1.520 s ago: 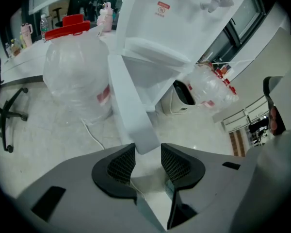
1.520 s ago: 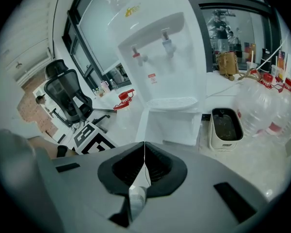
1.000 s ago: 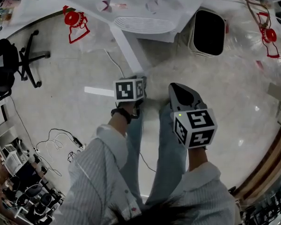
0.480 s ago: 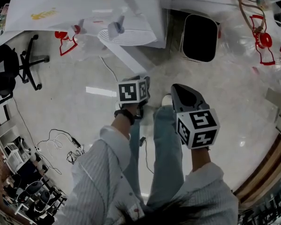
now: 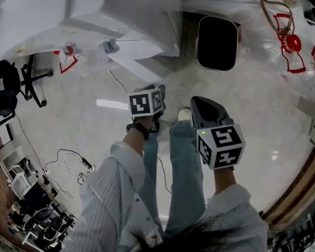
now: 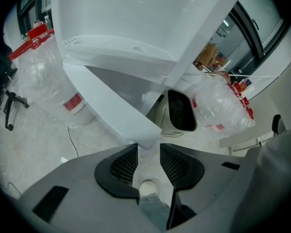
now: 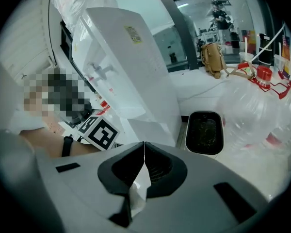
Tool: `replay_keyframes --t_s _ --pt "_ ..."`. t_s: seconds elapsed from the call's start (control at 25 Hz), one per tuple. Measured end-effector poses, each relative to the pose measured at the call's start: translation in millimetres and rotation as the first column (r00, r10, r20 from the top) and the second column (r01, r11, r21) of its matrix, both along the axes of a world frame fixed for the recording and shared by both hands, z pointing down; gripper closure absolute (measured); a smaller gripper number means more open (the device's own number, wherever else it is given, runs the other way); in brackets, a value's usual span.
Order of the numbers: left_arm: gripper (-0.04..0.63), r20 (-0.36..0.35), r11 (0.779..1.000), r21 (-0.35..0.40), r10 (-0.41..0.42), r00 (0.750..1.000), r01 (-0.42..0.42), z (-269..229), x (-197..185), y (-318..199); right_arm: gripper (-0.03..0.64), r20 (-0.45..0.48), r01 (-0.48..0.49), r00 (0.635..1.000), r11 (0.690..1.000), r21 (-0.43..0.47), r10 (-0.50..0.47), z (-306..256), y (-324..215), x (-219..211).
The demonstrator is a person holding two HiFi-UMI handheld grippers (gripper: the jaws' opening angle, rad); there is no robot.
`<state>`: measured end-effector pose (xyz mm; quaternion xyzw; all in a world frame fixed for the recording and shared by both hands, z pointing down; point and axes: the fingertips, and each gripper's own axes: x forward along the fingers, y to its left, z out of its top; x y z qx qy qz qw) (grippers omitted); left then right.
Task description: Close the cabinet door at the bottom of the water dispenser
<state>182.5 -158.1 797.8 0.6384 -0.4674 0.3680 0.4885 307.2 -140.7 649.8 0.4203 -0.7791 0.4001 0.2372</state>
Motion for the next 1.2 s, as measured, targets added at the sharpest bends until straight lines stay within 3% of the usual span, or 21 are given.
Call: replay_keyframes --t_s 0.44,1.2 --pt "0.447 -0.021 0.999 0.047 0.019 1.000 -0.018 1.0 30.6 -40.6 0.603 0.005 -0.008 1.000 1.000 -0.011 0.009 10.0 -15.7 16.3" --pt "0.449 -0.029 0.993 0.117 -0.018 0.999 0.021 -6.0 49.8 -83.2 0.601 0.008 0.002 1.000 0.999 -0.039 -0.002 23.8 -11.4 34.9"
